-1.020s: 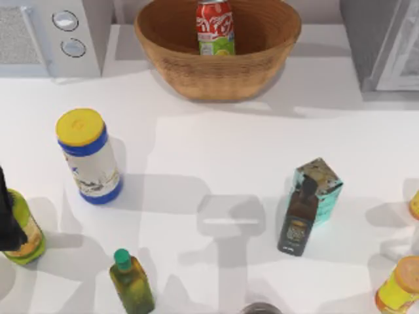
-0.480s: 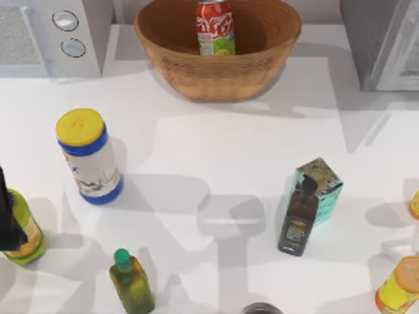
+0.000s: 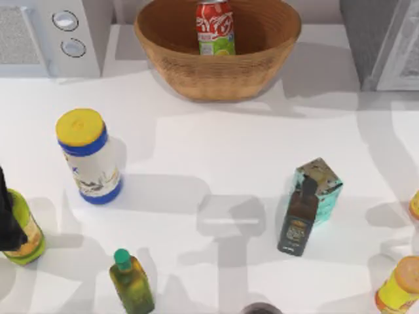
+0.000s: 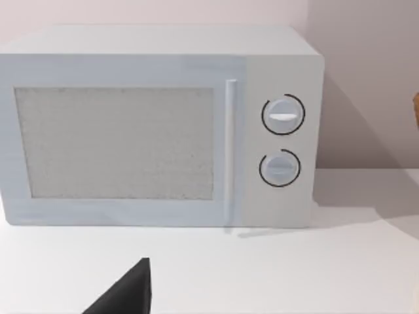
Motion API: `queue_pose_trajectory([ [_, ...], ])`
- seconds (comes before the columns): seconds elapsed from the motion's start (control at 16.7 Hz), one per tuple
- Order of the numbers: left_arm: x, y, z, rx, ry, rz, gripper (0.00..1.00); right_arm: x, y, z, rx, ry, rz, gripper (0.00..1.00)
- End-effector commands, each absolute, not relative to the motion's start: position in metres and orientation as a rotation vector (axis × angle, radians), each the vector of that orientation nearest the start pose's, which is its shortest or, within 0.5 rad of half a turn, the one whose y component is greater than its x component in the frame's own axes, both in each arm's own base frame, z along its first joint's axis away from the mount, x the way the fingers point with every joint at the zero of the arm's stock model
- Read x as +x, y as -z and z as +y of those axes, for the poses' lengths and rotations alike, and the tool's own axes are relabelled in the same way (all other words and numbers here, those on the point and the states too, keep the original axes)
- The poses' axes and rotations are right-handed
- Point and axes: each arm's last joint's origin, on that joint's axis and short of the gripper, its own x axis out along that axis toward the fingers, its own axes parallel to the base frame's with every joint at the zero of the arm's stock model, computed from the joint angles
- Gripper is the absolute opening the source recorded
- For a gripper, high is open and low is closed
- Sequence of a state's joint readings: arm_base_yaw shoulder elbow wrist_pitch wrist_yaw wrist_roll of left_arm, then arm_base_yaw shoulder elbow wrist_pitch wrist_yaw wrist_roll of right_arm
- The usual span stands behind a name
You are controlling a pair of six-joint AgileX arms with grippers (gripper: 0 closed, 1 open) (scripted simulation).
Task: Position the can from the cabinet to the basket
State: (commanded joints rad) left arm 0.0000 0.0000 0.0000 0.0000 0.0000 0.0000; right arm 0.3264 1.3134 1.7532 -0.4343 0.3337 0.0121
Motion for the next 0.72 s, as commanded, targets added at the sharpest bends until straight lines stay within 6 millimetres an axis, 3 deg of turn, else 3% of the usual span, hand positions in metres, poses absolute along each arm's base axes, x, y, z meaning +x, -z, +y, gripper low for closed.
queue_pose_trajectory([
  [0.24,0.106,-0.16,-0.001,0.0,0.0,0.0,1.0,0.228,-0.512,0.1,-0.006,-0.004,-0.002,1.0],
  [0.48,0.106,-0.16,-0.001,0.0,0.0,0.0,1.0,0.227,-0.512,0.101,-0.007,-0.004,-0.002,1.0],
  [0.54,0.106,-0.16,-0.001,0.0,0.0,0.0,1.0,0.22,-0.519,0.091,-0.009,0.037,-0.023,1.0],
  [0.72,0.106,-0.16,-0.001,0.0,0.0,0.0,1.0,0.233,-0.52,0.091,-0.007,0.037,-0.027,1.0],
])
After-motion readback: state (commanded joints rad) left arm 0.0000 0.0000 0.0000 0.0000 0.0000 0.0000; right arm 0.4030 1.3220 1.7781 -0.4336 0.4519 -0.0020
